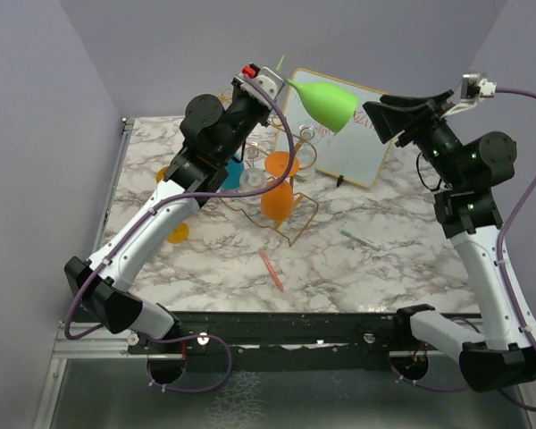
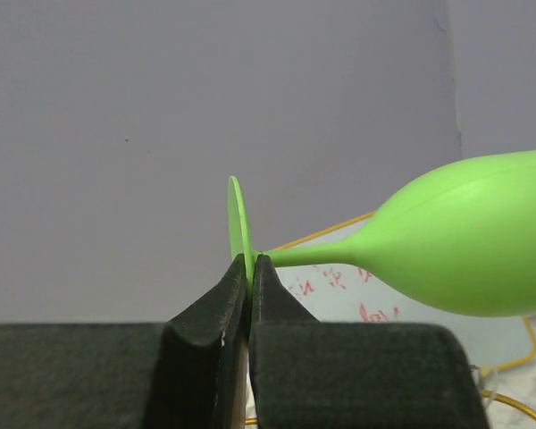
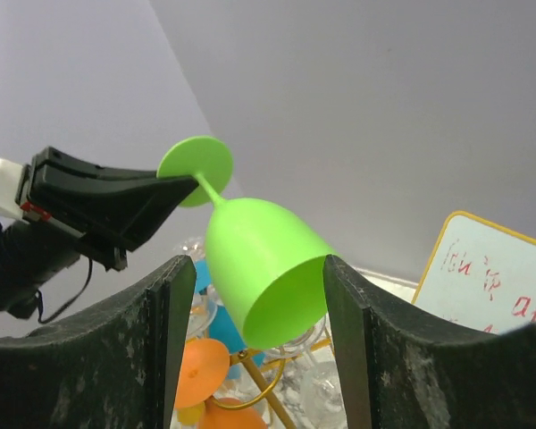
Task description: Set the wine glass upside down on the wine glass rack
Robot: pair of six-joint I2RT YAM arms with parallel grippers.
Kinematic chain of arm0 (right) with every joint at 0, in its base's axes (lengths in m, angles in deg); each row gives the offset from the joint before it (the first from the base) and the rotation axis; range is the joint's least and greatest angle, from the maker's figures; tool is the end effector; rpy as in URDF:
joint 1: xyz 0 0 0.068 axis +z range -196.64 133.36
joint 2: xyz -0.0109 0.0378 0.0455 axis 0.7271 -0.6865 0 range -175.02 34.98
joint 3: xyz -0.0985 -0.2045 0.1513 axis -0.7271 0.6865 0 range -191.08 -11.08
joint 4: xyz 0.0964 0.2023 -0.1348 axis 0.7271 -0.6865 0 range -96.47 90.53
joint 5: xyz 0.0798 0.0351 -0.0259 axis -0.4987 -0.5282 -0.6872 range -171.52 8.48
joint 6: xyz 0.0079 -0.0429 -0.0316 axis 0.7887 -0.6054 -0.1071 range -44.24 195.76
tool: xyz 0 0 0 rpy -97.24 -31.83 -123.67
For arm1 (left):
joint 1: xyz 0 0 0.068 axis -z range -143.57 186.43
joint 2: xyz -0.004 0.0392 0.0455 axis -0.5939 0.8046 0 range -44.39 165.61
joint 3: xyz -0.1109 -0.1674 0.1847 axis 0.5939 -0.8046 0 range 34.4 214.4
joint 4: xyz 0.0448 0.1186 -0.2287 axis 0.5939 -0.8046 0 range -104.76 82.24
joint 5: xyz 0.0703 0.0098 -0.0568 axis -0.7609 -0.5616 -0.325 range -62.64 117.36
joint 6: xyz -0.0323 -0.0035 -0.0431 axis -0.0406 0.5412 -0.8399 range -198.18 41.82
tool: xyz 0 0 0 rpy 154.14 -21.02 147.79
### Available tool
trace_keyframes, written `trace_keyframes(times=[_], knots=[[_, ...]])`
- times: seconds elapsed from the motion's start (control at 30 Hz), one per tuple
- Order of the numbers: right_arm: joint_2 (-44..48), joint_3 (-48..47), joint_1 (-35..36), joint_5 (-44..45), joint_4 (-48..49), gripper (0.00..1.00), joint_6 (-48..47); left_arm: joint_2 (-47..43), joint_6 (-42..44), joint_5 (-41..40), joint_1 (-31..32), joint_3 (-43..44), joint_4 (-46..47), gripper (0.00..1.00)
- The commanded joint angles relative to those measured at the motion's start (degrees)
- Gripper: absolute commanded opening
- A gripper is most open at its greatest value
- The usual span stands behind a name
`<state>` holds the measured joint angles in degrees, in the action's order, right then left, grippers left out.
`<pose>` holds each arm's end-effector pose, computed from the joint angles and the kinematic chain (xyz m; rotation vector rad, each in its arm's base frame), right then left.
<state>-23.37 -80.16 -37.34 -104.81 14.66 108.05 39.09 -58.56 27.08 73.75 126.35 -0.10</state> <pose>0.2028 0.0474 0.4877 -0.1354 1.2109 0.8679 0.2617 -0.1992 0.5017 0.6131 1.1392 -0.2618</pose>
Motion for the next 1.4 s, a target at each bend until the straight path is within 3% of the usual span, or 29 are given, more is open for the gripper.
trace_keyframes(times=[0.0, 0.17, 0.33, 0.67, 0.87, 1.17, 1.37], knots=[[-7.4, -8.5, -0.2, -15.7, -9.8, 0.65, -11.4, -1.2, 13.1, 0.1, 0.7, -1.9, 5.2, 0.0], [-14.8, -17.5, -0.1, -24.1, -12.6, 0.65, -19.6, -1.2, 22.2, 7.5, 0.9, -3.6, 6.2, 0.0], [-22.2, -26.8, 0.1, -30.1, -16.6, 0.65, -25.0, 0.3, 24.9, 12.0, 1.3, -3.3, 8.1, 0.0], [-32.8, -36.4, 1.9, -34.8, -19.5, 0.64, -31.8, 4.8, 28.6, 12.6, 3.6, 0.8, 8.8, 0.0], [-36.4, -40.8, 2.8, -37.2, -22.0, 0.59, -34.0, 5.9, 30.5, 12.6, 4.7, 1.7, 8.8, 0.0], [-39.3, -44.4, 4.5, -36.4, -29.9, 0.36, -39.3, 6.2, 32.3, 12.8, 6.6, 2.3, 9.0, 0.0], [-41.6, -48.4, 5.6, -32.9, -36.0, 0.03, -44.0, 6.0, 32.9, 12.9, 7.1, 2.2, 9.0, 0.0]])
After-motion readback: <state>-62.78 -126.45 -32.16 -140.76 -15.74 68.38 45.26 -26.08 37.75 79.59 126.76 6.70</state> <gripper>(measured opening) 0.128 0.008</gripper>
